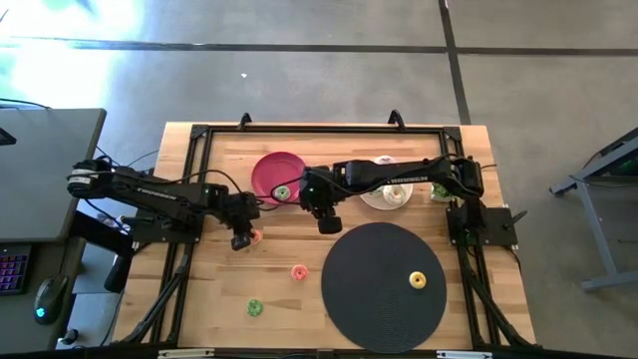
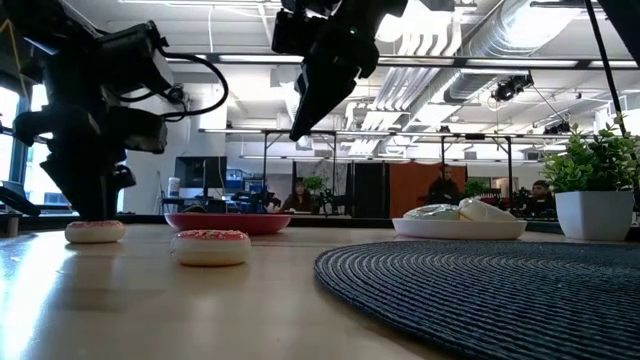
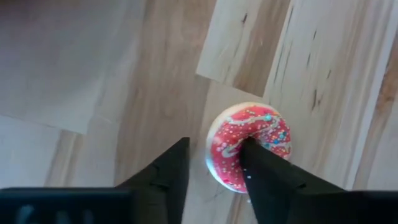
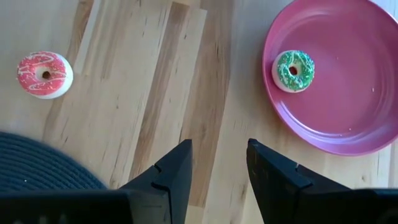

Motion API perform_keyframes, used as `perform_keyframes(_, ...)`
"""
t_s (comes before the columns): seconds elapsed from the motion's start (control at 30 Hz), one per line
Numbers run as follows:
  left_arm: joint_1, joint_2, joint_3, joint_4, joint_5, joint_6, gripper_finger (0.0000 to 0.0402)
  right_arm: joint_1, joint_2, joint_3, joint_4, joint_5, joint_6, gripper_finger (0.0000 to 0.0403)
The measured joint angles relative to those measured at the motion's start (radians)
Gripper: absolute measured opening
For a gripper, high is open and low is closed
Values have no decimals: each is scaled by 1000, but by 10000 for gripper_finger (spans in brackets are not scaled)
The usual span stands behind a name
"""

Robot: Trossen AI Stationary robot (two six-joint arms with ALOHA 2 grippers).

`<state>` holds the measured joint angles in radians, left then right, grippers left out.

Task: Pick & Place donuts
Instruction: Put the left small red donut on the pink plate

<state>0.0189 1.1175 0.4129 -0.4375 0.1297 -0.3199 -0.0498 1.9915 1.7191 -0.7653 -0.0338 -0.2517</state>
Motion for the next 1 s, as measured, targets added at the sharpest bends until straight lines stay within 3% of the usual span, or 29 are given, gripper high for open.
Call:
perform_keyframes(0.27, 0, -11, 35, 34, -36, 0, 11, 0, 0, 0, 0, 0, -3, 142)
perform_keyframes(0.53, 19, -14, 196, 31, -295, 149, 24, 0, 0, 0, 0, 0, -19, 142)
perform_keyframes(0.8, 238, -6, 236, -37, -288, 193, 25, 5, 0, 0, -5, -3, -19, 142)
perform_keyframes(1.0, 394, 73, 214, -17, -244, 192, 25, 5, 0, 0, 5, -7, -19, 142)
